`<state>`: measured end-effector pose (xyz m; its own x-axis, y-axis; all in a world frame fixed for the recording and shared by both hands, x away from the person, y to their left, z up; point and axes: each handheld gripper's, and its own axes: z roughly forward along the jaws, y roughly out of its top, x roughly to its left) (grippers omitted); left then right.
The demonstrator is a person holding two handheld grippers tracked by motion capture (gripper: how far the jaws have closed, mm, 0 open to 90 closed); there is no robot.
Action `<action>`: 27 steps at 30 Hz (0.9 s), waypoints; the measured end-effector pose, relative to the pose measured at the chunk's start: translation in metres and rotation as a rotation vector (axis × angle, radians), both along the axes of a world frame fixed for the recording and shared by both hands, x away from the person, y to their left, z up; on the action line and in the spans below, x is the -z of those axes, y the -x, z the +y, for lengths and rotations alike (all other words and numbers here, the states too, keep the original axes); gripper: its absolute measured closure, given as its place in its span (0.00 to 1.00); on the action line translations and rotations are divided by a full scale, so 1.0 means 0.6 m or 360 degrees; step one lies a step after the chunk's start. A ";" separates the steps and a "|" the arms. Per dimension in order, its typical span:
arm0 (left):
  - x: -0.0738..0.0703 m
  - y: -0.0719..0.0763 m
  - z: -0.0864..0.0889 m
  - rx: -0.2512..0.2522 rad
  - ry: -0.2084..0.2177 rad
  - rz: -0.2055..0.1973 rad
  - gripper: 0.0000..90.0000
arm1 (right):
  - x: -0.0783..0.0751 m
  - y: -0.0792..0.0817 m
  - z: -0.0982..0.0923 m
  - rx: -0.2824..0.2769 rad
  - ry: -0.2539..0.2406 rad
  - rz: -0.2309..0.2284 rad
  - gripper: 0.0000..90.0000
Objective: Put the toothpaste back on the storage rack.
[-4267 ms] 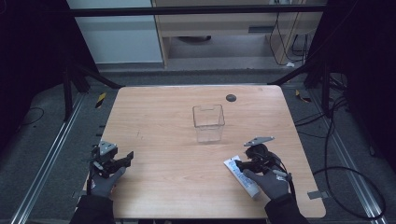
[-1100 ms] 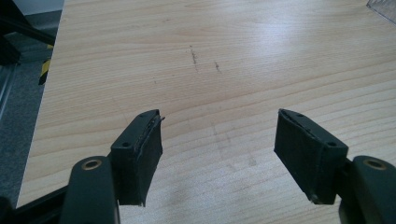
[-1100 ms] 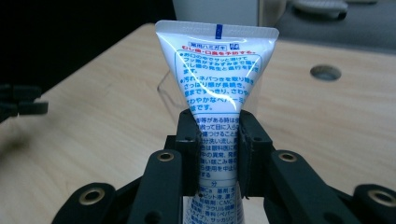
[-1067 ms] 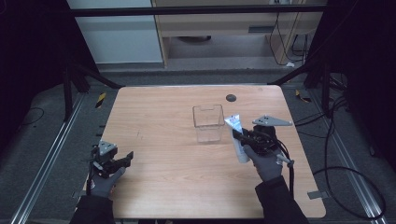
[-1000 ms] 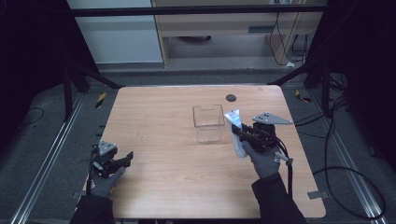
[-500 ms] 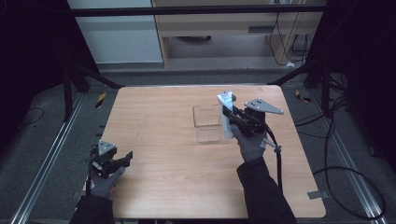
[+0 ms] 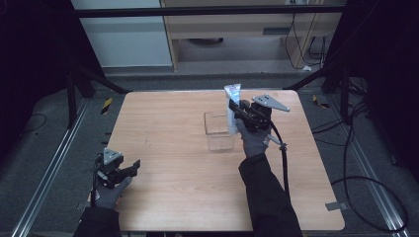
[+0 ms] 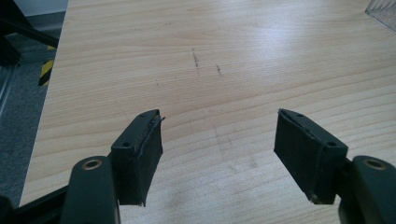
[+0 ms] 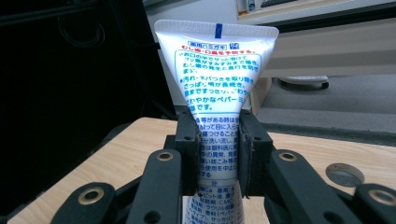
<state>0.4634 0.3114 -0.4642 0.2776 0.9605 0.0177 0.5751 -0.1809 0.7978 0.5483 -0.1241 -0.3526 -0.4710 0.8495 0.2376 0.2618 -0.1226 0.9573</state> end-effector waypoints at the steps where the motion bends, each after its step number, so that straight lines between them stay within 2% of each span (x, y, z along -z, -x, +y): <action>1: 0.000 0.000 0.000 0.0001 0.0001 0.0000 0.35 | 0.001 -0.004 0.002 0.0005 -0.0004 0.0009 0.81; 13: -0.001 0.000 0.001 0.0000 0.0002 -0.0003 0.35 | 0.022 -0.047 0.022 0.0087 -0.0011 -0.0009 0.81; 19: 0.000 0.000 0.001 -0.0002 0.0002 0.0000 0.35 | 0.046 -0.066 0.029 0.0107 -0.0006 0.0016 0.81; 27: 0.000 0.000 0.002 -0.0002 0.0002 0.0001 0.35 | 0.074 -0.077 0.036 0.0124 0.0017 0.0064 0.81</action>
<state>0.4635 0.3124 -0.4643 0.2761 0.9610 0.0164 0.5761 -0.1792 0.7975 0.5947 -0.1024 -0.3971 -0.3937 0.8857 0.2459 0.2902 -0.1340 0.9475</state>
